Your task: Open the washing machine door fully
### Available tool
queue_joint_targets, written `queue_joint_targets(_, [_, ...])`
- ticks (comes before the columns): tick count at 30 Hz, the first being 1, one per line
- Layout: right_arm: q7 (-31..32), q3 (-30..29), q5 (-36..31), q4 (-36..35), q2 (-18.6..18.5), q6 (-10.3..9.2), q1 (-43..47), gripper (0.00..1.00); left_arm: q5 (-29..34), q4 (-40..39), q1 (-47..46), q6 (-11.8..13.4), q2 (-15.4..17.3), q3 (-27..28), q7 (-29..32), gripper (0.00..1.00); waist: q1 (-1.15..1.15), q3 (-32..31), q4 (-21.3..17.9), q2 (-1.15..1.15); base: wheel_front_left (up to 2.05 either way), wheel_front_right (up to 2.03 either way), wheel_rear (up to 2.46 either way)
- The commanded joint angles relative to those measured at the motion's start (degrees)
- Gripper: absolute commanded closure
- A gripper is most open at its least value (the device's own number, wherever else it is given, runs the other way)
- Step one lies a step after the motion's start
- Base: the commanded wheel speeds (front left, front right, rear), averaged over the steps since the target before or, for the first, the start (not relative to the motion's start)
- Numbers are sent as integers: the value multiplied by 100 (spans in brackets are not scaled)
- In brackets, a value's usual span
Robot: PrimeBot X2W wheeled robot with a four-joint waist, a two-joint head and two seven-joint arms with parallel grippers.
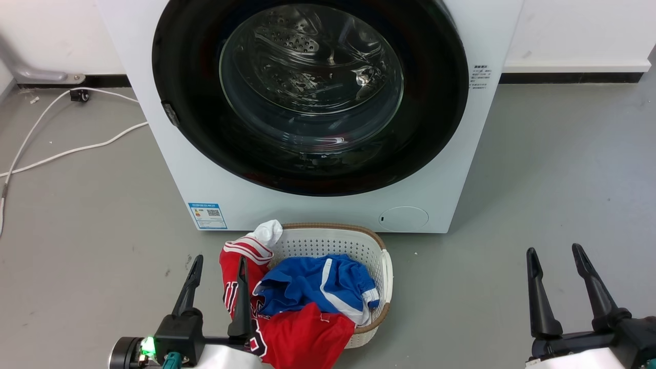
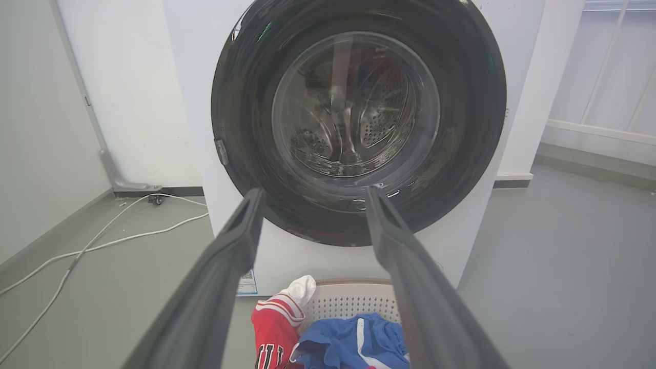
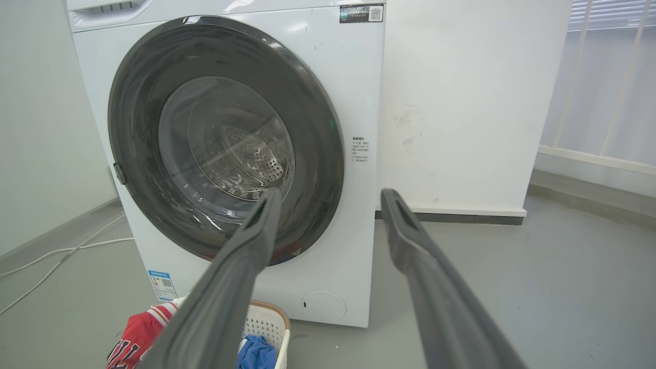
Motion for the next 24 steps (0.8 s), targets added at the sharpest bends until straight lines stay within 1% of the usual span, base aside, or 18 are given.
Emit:
queue_joint_targets(1, [-53, -3, -49, -23, -3, -2, 89, 0, 133, -2, 70, -19, -6, 20, -53, 0, 0, 5, 6, 0, 0, 0, 0])
queue_joint_targets(3, [-43, -19, 86, 35, -3, -2, 89, 0, 107, 16, 66, -37, -18, 56, -41, 0, 0, 8, 11, 0, 0, 0, 0])
queue_joint_targets(9, [-43, -26, 203, 117, -3, -2, 74, 0, 104, 42, 82, -79, -43, 103, -41, 0, 0, 13, 16, 0, 0, 0, 0])
queue_joint_targets(24, [-43, -34, 352, 252, -3, -2, 81, 0, 167, 120, 67, -42, -62, 151, -41, 0, 0, 20, 17, 0, 0, 0, 0])
